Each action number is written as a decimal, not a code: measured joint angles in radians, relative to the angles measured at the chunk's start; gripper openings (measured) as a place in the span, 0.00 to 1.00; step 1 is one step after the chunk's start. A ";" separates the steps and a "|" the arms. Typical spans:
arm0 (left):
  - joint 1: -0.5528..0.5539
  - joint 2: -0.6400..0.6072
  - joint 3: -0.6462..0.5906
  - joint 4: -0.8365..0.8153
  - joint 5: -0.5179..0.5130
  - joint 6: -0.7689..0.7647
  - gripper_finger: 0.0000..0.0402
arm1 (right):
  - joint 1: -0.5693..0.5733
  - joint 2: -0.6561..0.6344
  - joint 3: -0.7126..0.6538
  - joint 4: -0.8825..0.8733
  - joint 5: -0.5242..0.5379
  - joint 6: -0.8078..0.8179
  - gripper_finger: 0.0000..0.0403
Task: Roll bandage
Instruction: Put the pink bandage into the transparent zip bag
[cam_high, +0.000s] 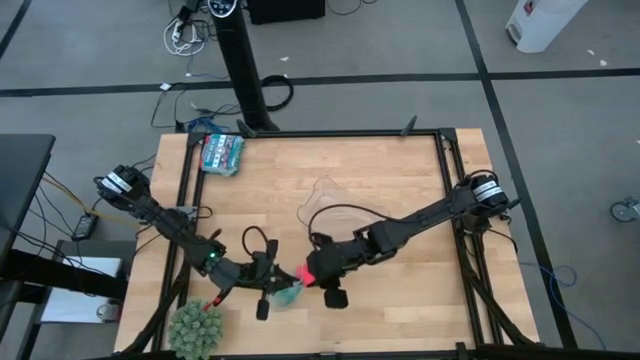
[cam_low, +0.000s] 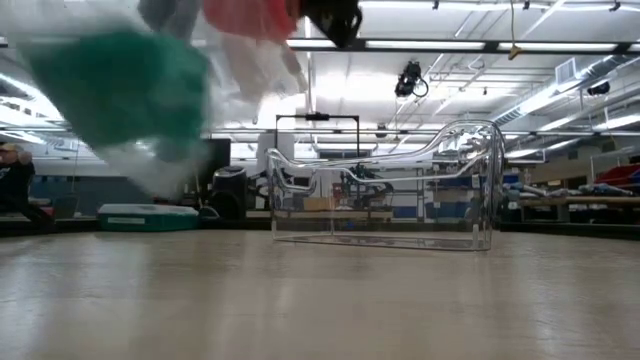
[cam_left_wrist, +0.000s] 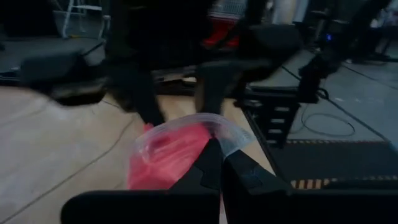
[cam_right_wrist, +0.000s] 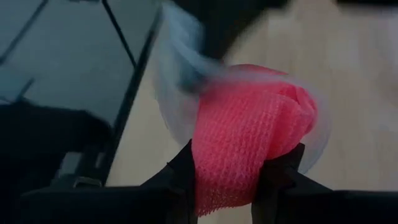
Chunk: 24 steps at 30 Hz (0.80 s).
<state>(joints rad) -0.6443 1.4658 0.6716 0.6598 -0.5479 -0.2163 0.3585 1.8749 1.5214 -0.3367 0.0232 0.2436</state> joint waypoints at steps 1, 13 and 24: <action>0.003 -0.001 0.001 0.002 -0.005 -0.003 0.01 | 0.002 -0.006 0.000 -0.014 0.049 -0.003 0.23; 0.004 -0.003 0.002 -0.045 -0.019 -0.031 0.01 | -0.006 -0.016 -0.001 0.004 -0.039 -0.080 0.23; 0.027 0.000 0.000 -0.019 -0.016 0.046 0.01 | 0.014 -0.047 0.013 -0.115 0.016 -0.040 0.23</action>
<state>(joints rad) -0.6174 1.4662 0.6712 0.6407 -0.5641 -0.1707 0.3724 1.8277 1.5340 -0.4514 0.0390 0.2034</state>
